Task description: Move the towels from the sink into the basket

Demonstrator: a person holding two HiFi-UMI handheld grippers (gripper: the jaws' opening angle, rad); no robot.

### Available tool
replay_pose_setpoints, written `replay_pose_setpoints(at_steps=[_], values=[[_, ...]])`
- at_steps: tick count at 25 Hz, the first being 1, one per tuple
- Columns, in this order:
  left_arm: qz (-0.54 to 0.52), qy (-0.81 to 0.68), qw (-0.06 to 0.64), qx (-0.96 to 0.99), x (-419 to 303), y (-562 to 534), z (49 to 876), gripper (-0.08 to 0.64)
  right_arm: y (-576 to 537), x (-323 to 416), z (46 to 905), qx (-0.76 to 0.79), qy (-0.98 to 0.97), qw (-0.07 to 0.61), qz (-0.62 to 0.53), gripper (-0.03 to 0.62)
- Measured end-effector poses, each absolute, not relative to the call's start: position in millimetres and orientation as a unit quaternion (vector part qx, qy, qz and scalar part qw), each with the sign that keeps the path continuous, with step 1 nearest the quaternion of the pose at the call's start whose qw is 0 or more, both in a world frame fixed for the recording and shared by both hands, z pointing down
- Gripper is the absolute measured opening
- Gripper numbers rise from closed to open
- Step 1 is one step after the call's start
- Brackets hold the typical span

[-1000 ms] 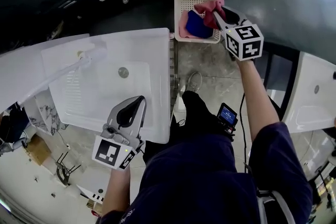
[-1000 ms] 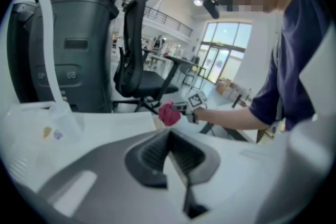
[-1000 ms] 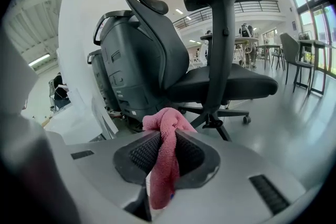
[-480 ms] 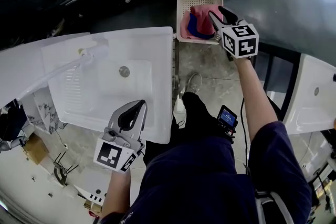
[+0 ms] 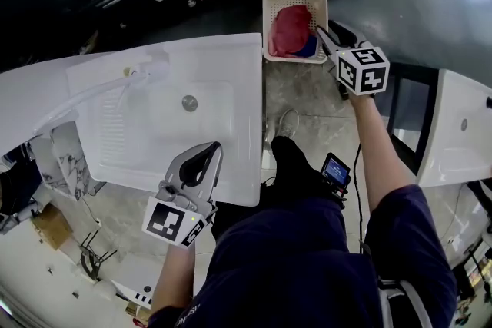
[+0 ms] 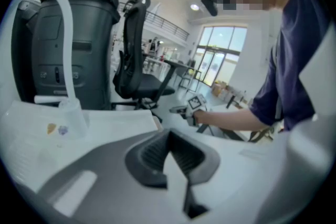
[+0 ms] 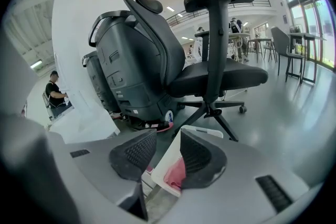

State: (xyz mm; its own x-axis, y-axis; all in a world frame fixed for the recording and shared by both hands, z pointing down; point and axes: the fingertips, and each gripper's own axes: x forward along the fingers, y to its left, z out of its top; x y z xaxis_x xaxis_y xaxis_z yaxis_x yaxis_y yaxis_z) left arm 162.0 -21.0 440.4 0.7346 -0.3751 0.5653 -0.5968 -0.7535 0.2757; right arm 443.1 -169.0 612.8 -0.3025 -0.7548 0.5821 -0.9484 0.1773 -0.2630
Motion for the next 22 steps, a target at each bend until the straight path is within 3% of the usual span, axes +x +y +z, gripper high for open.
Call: replay_pose_setpoints(at_steps=[12, 22], values=[[0.189, -0.221, 0.196, 0.937, 77, 1, 409, 0.003, -85, 359, 512, 0.595, -0.747, 0.121, 0.27, 0.037], [0.148, -0.214, 0.154, 0.953, -27, 18, 369, 0.003, -46, 239, 419, 0.601, -0.765, 0.072, 0.221, 0.021]])
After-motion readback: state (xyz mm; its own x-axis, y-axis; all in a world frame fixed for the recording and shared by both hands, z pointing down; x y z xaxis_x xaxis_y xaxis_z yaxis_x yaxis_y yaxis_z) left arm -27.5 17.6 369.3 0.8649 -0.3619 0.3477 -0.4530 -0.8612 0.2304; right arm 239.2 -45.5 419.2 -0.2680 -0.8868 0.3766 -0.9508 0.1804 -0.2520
